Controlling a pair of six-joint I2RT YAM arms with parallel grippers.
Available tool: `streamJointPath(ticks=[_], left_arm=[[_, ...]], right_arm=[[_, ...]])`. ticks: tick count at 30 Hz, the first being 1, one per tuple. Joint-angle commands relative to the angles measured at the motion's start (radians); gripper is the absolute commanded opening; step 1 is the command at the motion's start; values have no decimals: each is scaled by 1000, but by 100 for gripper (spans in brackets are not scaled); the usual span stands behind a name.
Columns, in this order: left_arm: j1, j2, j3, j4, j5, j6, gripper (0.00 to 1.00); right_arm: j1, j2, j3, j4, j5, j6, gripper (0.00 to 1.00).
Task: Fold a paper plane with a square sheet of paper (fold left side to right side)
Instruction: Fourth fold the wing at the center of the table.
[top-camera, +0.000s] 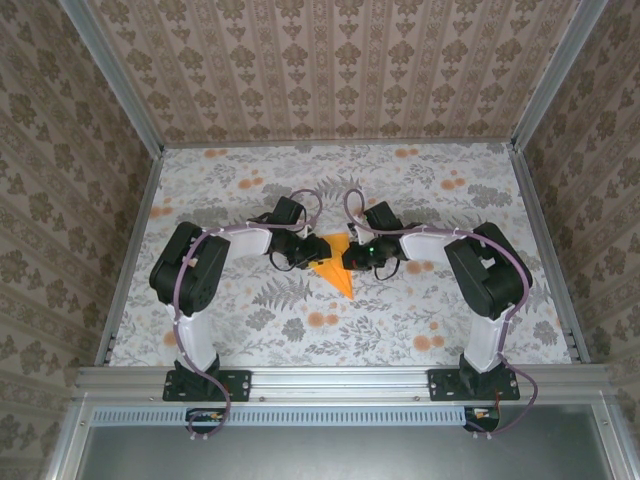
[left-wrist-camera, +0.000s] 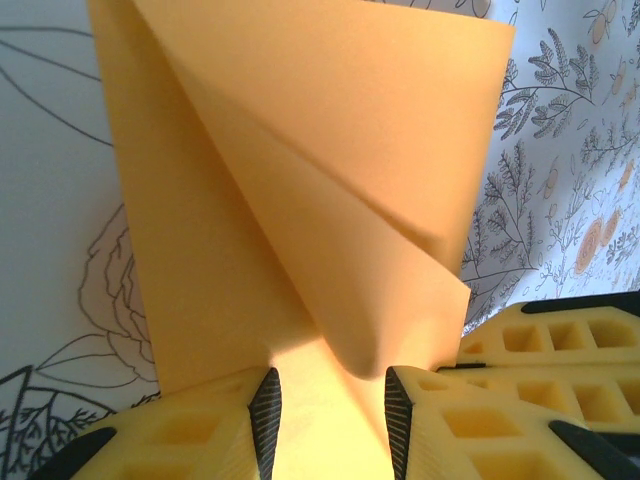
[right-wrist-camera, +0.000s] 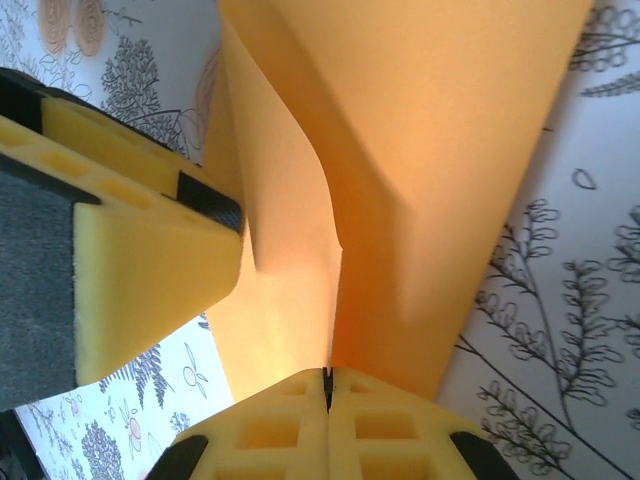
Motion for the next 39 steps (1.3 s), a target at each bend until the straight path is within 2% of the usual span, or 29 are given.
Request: streamJointPath(ticks=[1,39], left_arm=[[-7,-1,-4,-50,-34,8,37],[0,-13,-5,-54,-34,15,37]], right_arm=[[-6,-17,3,-42,32,-11,0],[-6,6,16,-106,66,-28,0]])
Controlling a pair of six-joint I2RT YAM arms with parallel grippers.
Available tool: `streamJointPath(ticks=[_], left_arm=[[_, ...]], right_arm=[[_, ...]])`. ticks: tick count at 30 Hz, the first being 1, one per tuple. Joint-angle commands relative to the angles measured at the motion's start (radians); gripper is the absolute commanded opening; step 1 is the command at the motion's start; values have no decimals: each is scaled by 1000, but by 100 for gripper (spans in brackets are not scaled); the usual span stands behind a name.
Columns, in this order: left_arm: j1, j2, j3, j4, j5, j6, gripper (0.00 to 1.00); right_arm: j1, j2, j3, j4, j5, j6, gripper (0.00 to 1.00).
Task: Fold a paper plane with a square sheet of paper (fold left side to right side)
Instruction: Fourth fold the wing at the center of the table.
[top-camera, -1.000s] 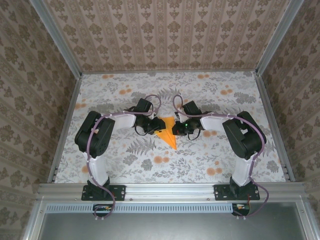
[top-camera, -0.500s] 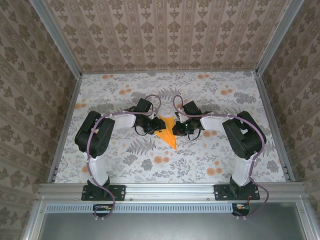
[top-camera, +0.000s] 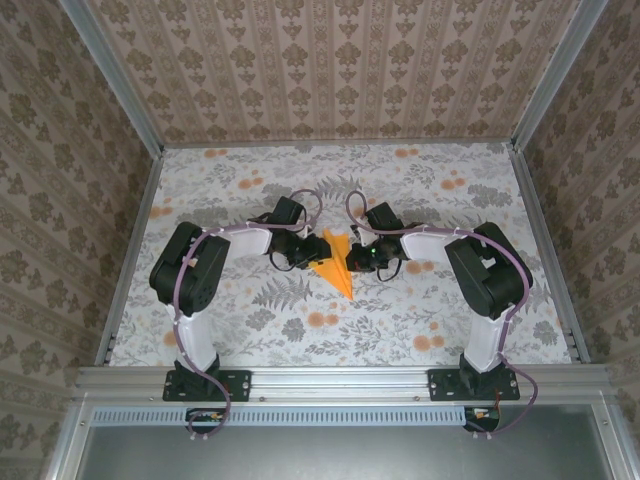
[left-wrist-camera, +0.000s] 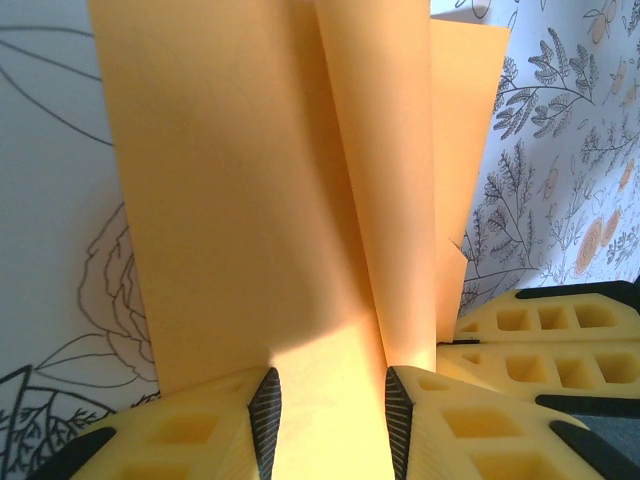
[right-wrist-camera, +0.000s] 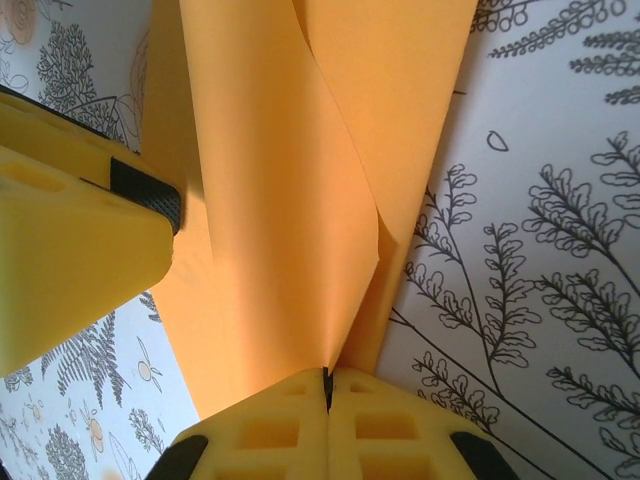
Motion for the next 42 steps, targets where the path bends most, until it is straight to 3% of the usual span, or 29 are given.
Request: streamJointPath(ticks=[1,15,25,42], left_arm=[[0,-16,-6,-53,-31,16,37],[-16,-94,77,-80,12,53,40],[-45,29,175,-55,50,17,31],[-42,93,157,-78,17,23,28]], right_arm=[[-2,12,20,-66,23,-18,0],[4,53,41,-119,43,-42,0],[10,59,48,-128,48,-44,0],[13,60,60,-147,57,-53,0]])
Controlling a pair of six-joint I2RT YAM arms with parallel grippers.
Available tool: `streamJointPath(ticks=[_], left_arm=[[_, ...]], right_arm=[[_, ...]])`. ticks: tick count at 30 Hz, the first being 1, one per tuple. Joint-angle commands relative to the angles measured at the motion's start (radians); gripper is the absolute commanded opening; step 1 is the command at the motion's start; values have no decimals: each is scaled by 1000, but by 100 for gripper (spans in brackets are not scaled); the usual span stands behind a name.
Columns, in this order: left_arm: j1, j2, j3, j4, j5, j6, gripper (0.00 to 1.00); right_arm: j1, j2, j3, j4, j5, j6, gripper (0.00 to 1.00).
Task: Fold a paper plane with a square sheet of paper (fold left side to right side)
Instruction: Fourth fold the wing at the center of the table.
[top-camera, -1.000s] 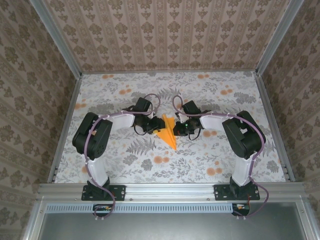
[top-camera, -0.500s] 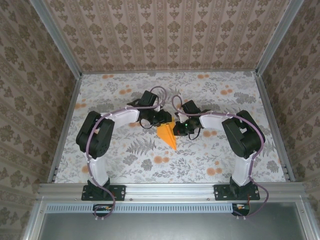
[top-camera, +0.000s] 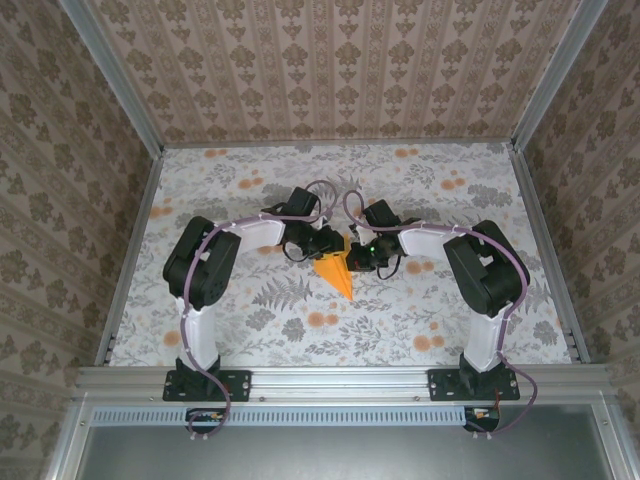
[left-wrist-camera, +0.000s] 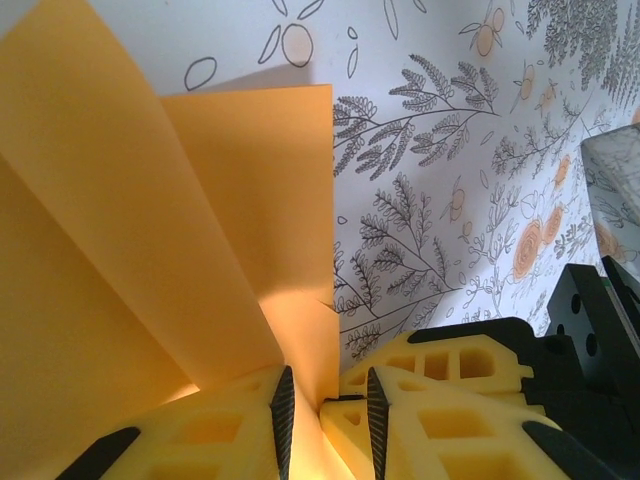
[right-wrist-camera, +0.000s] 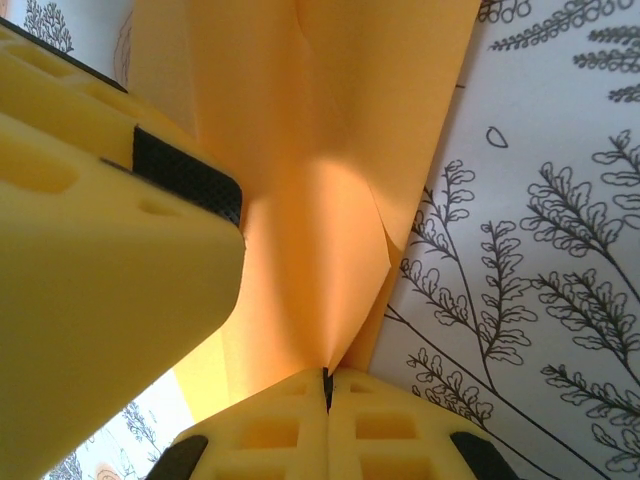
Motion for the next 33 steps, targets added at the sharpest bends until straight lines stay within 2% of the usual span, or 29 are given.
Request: streamJointPath(ticks=[1,18,22,27,29,31,33], left_arm=[[10,10,-13,-40,-23,7,28],[15,25,-66,-63,-69,22,27],[15,29,-77,-64,-79,21,27],[15,33,-80,-65,-83,21,26],[15,34,-79,-65,-83,23,26],[15,32,-77,-66,-82,23,26],[15,31,-80,-65,-83,23,26]], right_arm=[[8,40,8,-64,52,-19,0],[8,23,11,-44,37,-12,0],[2,-17,2,-6,21,9,10],[-23,-149,-23,-37,54,1,25],[-25,-192,-31,-65,47,-14,27],[-23,-224,-46,-81,-10,-19,27],[-6,-237,-69,-73,-92,-5,22]])
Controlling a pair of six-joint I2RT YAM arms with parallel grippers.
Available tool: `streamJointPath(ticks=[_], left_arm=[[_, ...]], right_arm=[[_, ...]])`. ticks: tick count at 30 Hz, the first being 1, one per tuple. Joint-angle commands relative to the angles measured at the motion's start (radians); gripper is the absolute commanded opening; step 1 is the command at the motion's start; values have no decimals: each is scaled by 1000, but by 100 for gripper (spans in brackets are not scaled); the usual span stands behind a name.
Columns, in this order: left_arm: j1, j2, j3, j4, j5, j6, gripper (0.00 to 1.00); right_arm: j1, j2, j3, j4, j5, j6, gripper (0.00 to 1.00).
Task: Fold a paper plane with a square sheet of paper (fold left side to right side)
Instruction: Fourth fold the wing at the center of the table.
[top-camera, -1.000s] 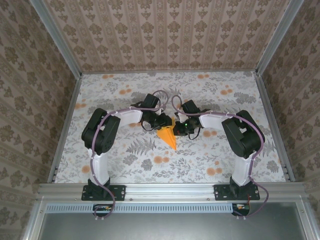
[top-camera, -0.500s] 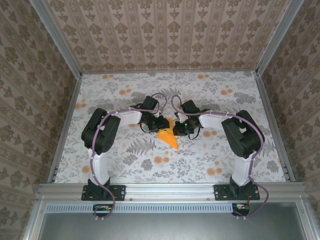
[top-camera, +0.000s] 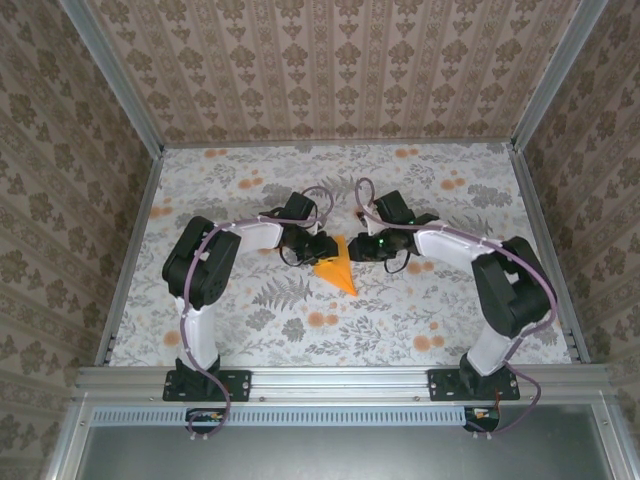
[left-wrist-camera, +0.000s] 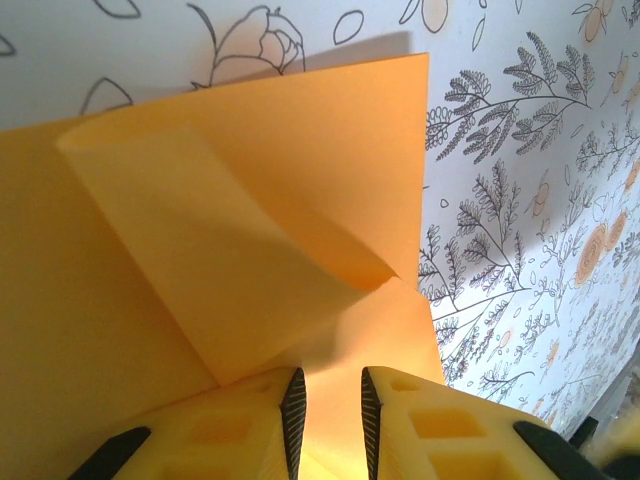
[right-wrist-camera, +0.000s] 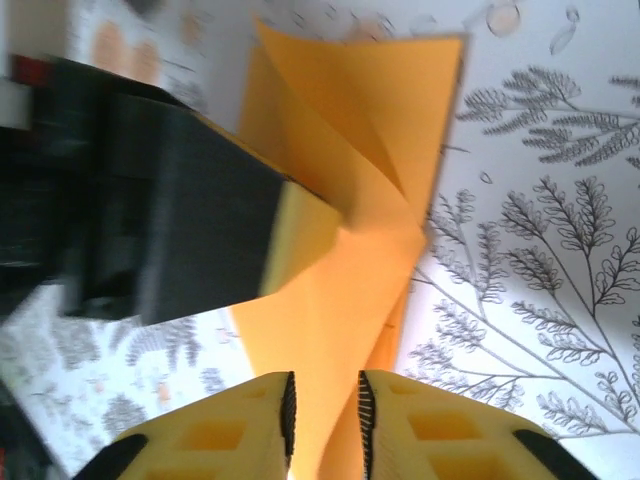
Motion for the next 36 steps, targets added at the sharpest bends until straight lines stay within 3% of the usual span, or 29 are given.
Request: streamJointPath(ticks=[1,5,17,36], left_arm=[[3,28,-32,-52,-44,21,26],[3,25,-34,-51,-42,19,26],[3,24,-27,-59,-43,26,26],[10,24,-23,-68,-45,32,26]], right_arm=[[26,-28,-48,-27,-126,9,21],[67,39,-56,23,-208,52,14],[86,154,-19,-54,-145,7,15],[87,173,-32,-83,-103,5,15]])
